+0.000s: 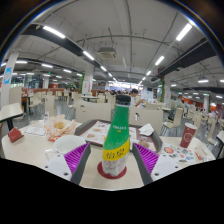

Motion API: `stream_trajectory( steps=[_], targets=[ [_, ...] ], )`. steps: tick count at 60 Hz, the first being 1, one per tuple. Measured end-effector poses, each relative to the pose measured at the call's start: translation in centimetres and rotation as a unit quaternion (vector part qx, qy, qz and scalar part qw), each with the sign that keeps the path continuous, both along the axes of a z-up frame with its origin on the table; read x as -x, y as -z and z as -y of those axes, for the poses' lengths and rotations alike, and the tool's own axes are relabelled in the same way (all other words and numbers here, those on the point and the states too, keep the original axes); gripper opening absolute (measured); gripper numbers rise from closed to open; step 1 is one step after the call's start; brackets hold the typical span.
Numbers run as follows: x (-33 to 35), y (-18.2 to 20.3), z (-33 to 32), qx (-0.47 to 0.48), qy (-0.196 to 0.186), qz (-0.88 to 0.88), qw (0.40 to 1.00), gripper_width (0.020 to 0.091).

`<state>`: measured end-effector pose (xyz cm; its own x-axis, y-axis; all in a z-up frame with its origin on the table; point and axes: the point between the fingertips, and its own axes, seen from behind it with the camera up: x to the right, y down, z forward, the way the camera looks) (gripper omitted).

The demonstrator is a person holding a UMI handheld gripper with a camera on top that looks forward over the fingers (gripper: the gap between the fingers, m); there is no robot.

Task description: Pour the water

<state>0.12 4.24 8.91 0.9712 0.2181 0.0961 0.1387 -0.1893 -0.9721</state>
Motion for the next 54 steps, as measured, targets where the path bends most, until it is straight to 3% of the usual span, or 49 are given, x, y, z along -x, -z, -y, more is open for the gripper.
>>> stream_trajectory(
  steps=[13,22,30,54],
  targets=[
    [-4.3,-3.1,10.6,-0.014,0.043,0.000,0.999,0.0854],
    [-5.8,-4.0,18.9,-0.008,0.047,-0.012,0.999,0.0856],
    [-5.5,-4.5,24.6,-0.022,0.022,-0.004,0.999,0.0855],
    [-7.2,-3.5,29.4,-0.013,0.041,-0.035,0.998,0.0858]
  ],
)
